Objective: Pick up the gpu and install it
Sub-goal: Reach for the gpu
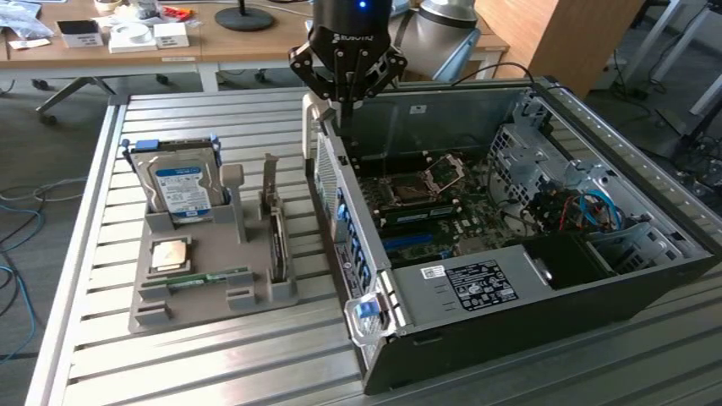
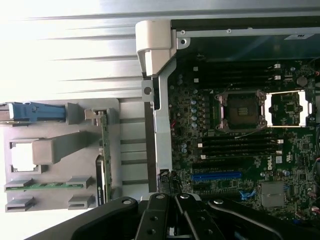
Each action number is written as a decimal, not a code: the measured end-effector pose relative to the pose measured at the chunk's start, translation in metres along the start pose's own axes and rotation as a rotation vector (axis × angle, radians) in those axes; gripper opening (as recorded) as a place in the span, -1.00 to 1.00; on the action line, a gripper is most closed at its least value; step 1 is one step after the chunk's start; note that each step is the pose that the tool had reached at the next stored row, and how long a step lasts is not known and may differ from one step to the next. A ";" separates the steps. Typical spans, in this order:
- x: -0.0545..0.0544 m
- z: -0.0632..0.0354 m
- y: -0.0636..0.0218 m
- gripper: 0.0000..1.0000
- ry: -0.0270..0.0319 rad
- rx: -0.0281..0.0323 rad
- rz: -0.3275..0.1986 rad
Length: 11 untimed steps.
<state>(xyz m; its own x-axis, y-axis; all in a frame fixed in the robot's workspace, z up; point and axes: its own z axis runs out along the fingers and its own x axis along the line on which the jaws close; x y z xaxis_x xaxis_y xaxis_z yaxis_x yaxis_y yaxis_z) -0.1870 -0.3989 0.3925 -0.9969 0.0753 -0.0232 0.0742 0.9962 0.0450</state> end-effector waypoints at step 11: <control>0.005 0.0000 -0.0004 -0.79 -0.0001 -0.0001 0.000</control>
<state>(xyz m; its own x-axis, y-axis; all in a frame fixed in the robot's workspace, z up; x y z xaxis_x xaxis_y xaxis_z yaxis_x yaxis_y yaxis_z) -0.1925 -0.3988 0.3924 -0.9969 0.0753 -0.0233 0.0742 0.9962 0.0451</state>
